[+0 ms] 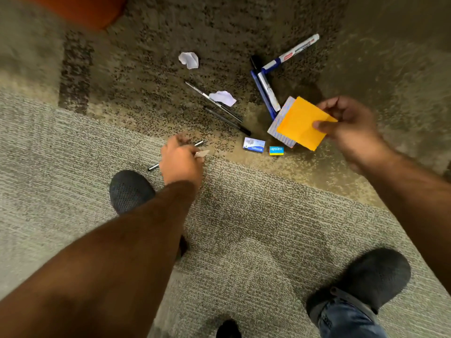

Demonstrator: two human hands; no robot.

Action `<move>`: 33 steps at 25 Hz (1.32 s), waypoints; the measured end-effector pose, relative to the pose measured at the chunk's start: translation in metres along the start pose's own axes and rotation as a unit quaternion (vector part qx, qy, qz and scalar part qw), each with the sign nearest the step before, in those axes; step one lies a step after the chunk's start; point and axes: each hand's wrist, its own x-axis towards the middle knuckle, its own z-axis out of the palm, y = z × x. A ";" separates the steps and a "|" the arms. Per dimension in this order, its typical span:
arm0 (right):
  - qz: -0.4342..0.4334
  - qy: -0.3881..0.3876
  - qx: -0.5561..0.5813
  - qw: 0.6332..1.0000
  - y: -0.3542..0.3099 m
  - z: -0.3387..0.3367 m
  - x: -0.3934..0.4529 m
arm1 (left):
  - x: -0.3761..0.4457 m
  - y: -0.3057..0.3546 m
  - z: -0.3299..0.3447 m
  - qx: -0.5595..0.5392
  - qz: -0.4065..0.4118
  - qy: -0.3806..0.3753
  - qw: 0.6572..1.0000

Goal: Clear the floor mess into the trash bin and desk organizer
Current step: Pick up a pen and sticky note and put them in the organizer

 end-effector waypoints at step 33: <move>-0.116 -0.071 -0.601 0.787 -0.038 0.166 0.054 | 0.059 0.041 -0.003 -0.587 -0.266 -0.005 0.764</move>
